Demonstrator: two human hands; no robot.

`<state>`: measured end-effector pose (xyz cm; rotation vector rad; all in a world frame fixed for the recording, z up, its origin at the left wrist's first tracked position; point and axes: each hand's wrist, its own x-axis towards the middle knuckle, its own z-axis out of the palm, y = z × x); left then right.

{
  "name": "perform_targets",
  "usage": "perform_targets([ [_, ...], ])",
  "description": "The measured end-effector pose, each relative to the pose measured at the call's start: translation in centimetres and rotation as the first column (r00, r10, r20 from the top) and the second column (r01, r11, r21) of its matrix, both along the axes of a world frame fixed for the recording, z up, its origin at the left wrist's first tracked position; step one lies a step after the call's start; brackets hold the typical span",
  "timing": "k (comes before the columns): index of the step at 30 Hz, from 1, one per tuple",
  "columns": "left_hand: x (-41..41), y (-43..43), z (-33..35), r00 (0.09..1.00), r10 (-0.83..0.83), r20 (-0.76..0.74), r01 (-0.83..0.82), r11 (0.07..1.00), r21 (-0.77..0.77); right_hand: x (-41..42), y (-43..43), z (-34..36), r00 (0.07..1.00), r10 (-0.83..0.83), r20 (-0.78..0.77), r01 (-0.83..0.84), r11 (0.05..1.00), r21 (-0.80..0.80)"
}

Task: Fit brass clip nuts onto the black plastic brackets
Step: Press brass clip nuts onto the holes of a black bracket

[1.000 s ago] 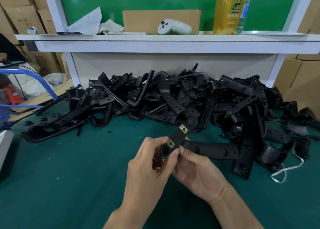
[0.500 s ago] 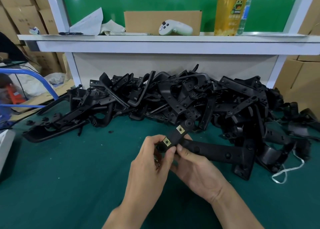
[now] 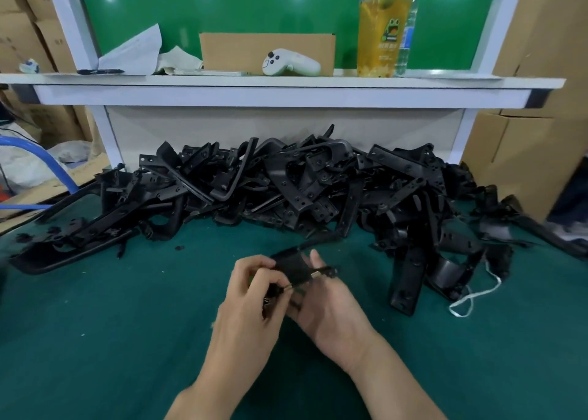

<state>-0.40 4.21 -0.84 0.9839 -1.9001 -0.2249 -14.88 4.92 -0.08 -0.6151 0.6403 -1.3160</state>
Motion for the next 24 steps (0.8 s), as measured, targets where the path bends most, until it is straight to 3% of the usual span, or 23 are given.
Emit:
perform_targets([
  [5,-0.3,2.0,-0.1,1.0,0.001,0.023,-0.001,1.0,0.02,-0.4,2.6,0.6,1.0,0.021,0.022,-0.022,1.0,0.013],
  [10,-1.2,5.4,0.7,1.0,0.02,0.003,-0.019,0.989,-0.147,-0.6,6.4,1.0,0.988,0.035,0.15,-0.032,0.999,-0.023],
  [15,-1.3,7.7,0.4,0.999,0.04,0.019,-0.032,0.941,-0.336,0.2,8.7,1.1,0.98,-0.119,0.163,0.114,0.993,0.04],
  [24,-1.7,9.9,1.2,0.995,-0.096,0.003,0.093,0.955,-0.283,0.6,11.4,1.3,0.96,-0.224,0.17,0.217,0.974,0.059],
])
